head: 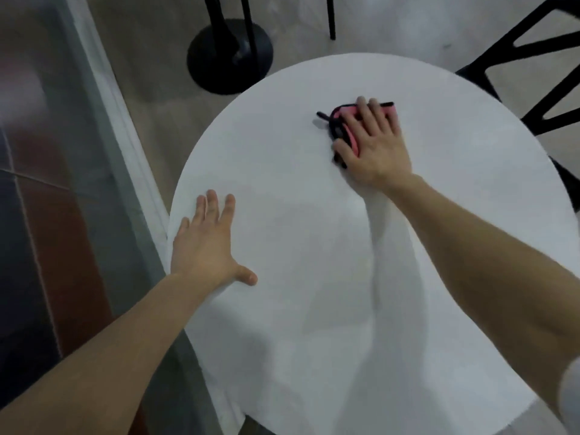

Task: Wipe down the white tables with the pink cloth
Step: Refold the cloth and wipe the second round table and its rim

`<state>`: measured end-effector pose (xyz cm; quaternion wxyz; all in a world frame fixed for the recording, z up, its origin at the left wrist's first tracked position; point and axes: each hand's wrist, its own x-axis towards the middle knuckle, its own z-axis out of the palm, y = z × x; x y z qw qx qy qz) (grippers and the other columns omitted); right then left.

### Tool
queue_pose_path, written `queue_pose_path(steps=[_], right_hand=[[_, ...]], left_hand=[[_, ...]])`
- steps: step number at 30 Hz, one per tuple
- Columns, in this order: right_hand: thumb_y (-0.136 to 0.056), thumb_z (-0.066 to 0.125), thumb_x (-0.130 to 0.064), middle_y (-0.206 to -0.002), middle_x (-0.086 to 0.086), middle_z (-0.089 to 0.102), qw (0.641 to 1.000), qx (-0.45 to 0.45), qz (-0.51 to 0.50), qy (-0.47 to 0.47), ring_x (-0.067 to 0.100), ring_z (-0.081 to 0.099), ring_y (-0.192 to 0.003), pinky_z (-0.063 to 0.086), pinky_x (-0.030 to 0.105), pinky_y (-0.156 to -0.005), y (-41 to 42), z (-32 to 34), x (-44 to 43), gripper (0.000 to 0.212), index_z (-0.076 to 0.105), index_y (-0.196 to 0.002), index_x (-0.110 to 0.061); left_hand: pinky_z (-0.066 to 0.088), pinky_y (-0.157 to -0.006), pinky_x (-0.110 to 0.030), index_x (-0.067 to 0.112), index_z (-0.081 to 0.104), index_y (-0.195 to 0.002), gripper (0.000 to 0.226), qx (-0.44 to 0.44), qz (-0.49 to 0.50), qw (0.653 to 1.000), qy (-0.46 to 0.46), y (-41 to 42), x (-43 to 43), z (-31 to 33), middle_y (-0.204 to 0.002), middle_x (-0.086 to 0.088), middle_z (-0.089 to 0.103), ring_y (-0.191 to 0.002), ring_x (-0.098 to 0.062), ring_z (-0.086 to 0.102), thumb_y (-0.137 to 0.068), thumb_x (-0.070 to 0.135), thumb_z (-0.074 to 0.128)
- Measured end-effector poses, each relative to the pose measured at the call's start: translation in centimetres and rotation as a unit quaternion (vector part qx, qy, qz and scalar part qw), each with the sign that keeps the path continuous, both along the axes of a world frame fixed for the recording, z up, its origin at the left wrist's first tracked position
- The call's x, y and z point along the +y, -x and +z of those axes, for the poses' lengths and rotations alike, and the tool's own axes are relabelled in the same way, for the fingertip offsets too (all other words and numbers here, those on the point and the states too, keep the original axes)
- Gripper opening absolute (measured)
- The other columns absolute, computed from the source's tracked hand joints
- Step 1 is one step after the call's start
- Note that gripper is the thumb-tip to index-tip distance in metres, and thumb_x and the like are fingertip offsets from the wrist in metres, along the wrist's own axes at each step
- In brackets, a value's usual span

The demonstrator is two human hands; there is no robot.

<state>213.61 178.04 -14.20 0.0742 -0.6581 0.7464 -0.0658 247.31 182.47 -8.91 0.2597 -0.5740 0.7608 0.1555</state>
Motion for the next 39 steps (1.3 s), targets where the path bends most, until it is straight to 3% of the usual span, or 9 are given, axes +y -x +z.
queue_pose_path(steps=[3,10,14,17,25,30,34,37,39], right_hand=[[-0.107,0.027,-0.059,-0.182,0.011,0.012,0.997,-0.003,-0.075,0.001,0.032,0.007,-0.169,0.003,0.057,-0.135,-3.9,-0.2,-2.6,0.072,0.027,-0.172,-0.028],[-0.113,0.034,-0.057,-0.181,0.002,0.015,0.931,0.015,0.365,-0.001,0.024,0.008,-0.169,0.003,0.05,-0.137,-11.1,-0.7,2.3,0.064,0.026,-0.172,-0.032],[-0.107,0.029,-0.059,-0.182,0.004,0.015,0.998,-0.005,0.058,0.0,0.026,0.009,-0.169,0.002,0.051,-0.136,-1.9,-0.2,-3.9,0.07,0.029,-0.171,-0.032],[-0.105,0.024,-0.057,-0.182,0.01,0.011,0.993,-0.007,-0.115,-0.008,0.031,0.005,-0.169,-0.002,0.056,-0.135,-3.6,0.1,-6.7,0.073,0.026,-0.172,-0.028],[-0.109,0.026,-0.052,-0.181,0.005,0.018,0.952,0.002,0.305,-0.018,0.026,0.01,-0.169,0.004,0.053,-0.135,-18.1,0.5,-6.4,0.065,0.029,-0.171,-0.033],[-0.108,0.033,-0.049,-0.181,0.005,0.019,0.998,-0.02,0.06,0.009,0.027,0.012,-0.168,0.005,0.052,-0.136,-5.4,0.1,-3.9,0.065,0.032,-0.17,-0.028],[-0.108,0.027,-0.051,-0.182,0.005,0.014,0.984,-0.006,-0.178,-0.005,0.026,0.007,-0.169,0.005,0.055,-0.135,5.4,0.5,4.4,0.067,0.027,-0.171,-0.029],[-0.108,0.022,-0.053,-0.183,0.007,0.007,0.956,-0.019,-0.294,-0.018,0.027,0.001,-0.169,0.002,0.057,-0.135,1.7,1.1,8.1,0.069,0.022,-0.173,-0.028],[-0.11,0.031,-0.05,-0.182,0.009,0.009,0.977,-0.028,-0.212,-0.002,0.028,0.002,-0.169,0.002,0.056,-0.135,-5.1,1.1,10.1,0.067,0.026,-0.172,-0.028]], left_hand=[[0.016,-0.137,-0.055,0.023,-0.026,-0.17,0.179,-0.003,0.003,1.0,-0.006,0.2,-0.1,0.1,-0.18,-0.01,-0.028,-0.169,-0.031,-0.016,-0.05,0.09,0.088],[0.012,-0.138,-0.055,0.023,-0.015,-0.174,0.173,0.012,0.017,1.0,-0.01,0.6,0.2,0.8,-0.18,-0.009,-0.027,-0.169,-0.029,-0.019,-0.051,0.088,0.09],[0.009,-0.138,-0.054,0.025,-0.031,-0.168,0.176,0.011,0.021,1.0,-0.01,0.4,0.1,0.4,-0.177,-0.007,-0.035,-0.167,-0.028,-0.025,-0.054,0.088,0.088],[0.005,-0.139,-0.053,0.027,-0.034,-0.167,0.175,0.013,0.023,1.0,-0.014,0.3,0.1,0.3,-0.176,-0.006,-0.038,-0.166,-0.027,-0.028,-0.056,0.088,0.087],[0.005,-0.138,-0.054,0.028,-0.033,-0.168,0.173,0.024,0.03,0.999,-0.013,0.2,0.1,0.7,-0.176,-0.005,-0.038,-0.166,-0.026,-0.029,-0.058,0.085,0.09],[0.007,-0.138,-0.054,0.028,-0.032,-0.168,0.175,0.018,0.028,0.999,-0.015,0.1,0.1,0.6,-0.177,-0.004,-0.036,-0.167,-0.027,-0.026,-0.055,0.087,0.089],[0.014,-0.137,-0.056,0.027,-0.025,-0.17,0.178,0.018,0.026,0.999,-0.004,0.3,0.3,0.7,-0.18,-0.008,-0.028,-0.169,-0.029,-0.019,-0.05,0.087,0.091],[0.016,-0.137,-0.057,0.025,-0.024,-0.17,0.181,0.011,0.029,0.999,-0.009,0.4,0.1,0.6,-0.181,-0.01,-0.025,-0.169,-0.031,-0.017,-0.047,0.085,0.094],[0.016,-0.136,-0.059,0.024,-0.023,-0.171,0.182,0.012,0.03,0.999,-0.015,0.5,0.1,0.5,-0.181,-0.01,-0.024,-0.169,-0.031,-0.016,-0.046,0.083,0.096]])
